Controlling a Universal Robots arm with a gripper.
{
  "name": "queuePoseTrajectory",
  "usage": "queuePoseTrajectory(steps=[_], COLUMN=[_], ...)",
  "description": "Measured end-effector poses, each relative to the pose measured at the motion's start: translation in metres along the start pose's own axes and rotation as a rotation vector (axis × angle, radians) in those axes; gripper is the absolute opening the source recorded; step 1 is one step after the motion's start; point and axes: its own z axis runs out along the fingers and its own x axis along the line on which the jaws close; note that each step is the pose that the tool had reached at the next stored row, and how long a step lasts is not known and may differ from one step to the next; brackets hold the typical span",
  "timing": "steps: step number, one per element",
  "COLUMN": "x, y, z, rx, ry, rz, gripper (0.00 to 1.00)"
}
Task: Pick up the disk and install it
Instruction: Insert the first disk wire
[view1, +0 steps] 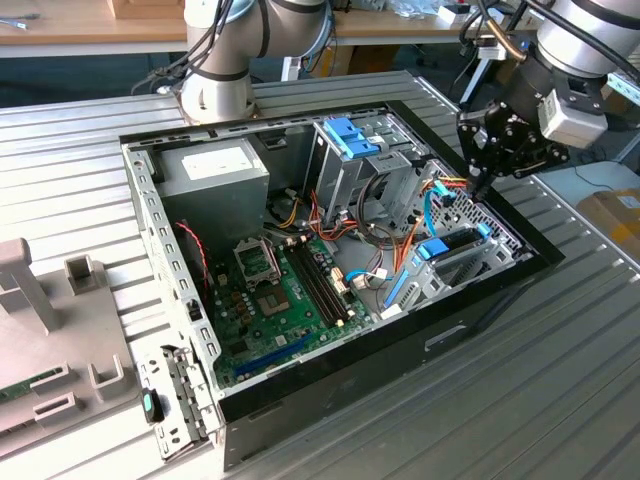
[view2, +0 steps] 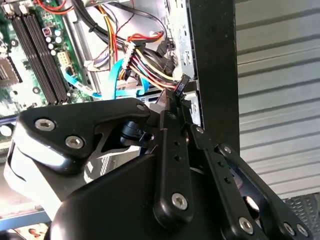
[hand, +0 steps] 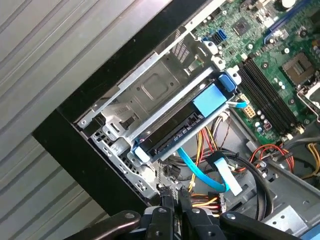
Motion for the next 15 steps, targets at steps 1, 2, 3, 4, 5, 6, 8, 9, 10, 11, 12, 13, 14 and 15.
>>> queuePoseTrajectory(steps=[1,2,3,4,5,6,8,9,10,11,12,13,14,15], x=[0.0,0.0,0.0,0.0,0.0,0.0,0.0,0.0,0.0,0.0,0.0,0.0,0.0,0.0], y=[0.0,0.0,0.0,0.0,0.0,0.0,0.0,0.0,0.0,0.0,0.0,0.0,0.0,0.0], z=[0.0,0.0,0.0,0.0,0.0,0.0,0.0,0.0,0.0,0.0,0.0,0.0,0.0,0.0], rx=[-0.0005,-0.0007,-0.001,-0.0016,-0.0024,-0.0028,-0.004,-0.0046,-0.0052,-0.0057,-0.0061,-0.0065,-0.0072,-0.0078], ry=[0.0027,0.0042,0.0056,0.0093,0.0134,0.0157,0.0228,0.0262,0.03,0.0324,0.035,0.037,0.0414,0.0443], rz=[0.023,0.036,0.047,0.08,0.115,0.135,0.196,0.225,0.258,0.279,0.301,0.318,0.356,0.38], gripper=[0.16,0.16,0.16,0.16,0.16,0.16,0.16,0.16,0.16,0.16,0.16,0.16,0.16,0.16])
